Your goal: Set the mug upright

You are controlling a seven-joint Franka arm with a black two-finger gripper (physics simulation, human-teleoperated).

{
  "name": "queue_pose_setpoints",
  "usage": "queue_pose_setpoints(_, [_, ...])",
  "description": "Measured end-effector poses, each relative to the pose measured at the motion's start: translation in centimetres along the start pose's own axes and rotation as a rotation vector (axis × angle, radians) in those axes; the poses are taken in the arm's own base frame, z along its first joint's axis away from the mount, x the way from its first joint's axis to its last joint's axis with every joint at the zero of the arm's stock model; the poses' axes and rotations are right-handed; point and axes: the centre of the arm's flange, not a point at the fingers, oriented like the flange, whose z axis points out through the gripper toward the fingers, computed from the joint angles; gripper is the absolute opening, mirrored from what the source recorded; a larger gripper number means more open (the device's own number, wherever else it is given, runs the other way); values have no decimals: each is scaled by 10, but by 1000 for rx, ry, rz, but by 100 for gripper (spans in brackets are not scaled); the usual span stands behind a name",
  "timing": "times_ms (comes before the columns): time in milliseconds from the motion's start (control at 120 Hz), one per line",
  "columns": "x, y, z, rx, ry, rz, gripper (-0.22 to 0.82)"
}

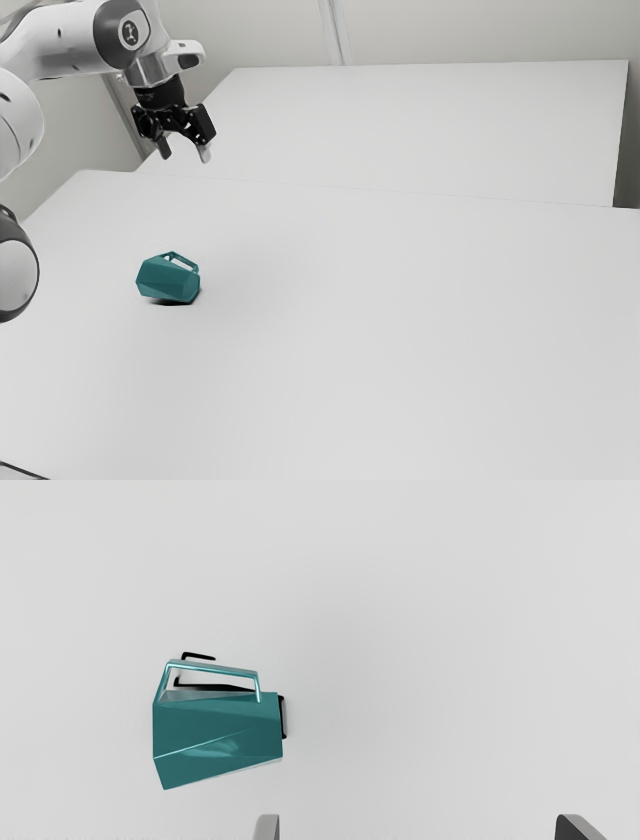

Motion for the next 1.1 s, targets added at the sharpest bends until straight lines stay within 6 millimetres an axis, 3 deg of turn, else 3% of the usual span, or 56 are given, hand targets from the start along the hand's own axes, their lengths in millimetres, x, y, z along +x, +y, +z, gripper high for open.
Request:
queue_pose_setpoints(233, [0,0,1,-2,-5,-4,60])
queue_pose_setpoints(308, [-2,0,11,-7,-27,-7,60])
queue_pose_setpoints(442, [-5,-11,16,-13,-37,-26,60])
queue_pose_setpoints(667, [-25,-82,20,-196,-3,-103,60])
queue_pose_setpoints(833, [-50,-146,39,-357,39,-136,60])
queue_pose_setpoints(992, [-62,-194,70,-455,70,-122,60])
queue_pose_setpoints(1100, [-65,-221,105,-506,67,-102,60])
